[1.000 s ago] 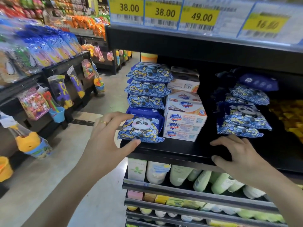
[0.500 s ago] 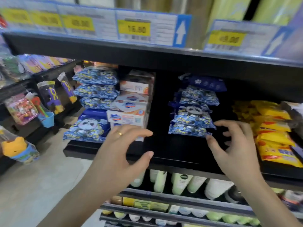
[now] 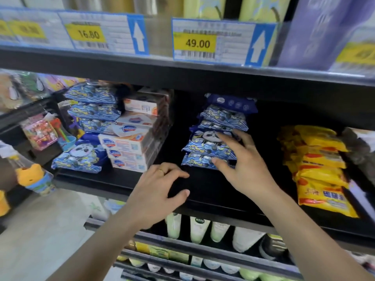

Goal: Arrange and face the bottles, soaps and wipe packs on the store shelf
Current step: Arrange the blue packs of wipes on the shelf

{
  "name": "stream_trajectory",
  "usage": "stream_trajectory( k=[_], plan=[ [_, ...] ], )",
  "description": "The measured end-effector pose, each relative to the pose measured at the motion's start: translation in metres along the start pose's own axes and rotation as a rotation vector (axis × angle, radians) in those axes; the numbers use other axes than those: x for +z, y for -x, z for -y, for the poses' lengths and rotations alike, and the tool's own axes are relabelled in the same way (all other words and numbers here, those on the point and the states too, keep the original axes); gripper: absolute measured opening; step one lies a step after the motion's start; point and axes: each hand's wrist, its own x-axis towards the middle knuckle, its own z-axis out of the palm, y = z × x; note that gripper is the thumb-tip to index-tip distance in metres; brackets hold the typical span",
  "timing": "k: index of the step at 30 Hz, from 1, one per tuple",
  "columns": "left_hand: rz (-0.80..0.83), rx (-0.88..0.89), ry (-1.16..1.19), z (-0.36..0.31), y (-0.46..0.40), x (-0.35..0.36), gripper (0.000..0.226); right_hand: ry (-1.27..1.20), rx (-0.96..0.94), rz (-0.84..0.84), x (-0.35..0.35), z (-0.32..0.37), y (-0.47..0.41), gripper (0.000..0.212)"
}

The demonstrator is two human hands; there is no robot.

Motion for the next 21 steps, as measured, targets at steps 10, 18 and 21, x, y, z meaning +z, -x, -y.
stream_trajectory(
  k=[10,18,21],
  plan=[
    [0.001,-0.087,0.264,0.0,-0.001,-0.005,0.044,-0.055,-0.038,-0.193,0.014,0.007,0.001,0.047],
    [-0.086,-0.364,0.924,-0.02,-0.009,-0.037,0.022,-0.141,-0.161,-0.236,0.004,0.028,0.046,0.049],
    [0.029,-0.392,1.05,-0.033,-0.008,-0.045,0.041,-0.145,-0.208,-0.253,0.007,0.035,0.064,0.045]
  ],
)
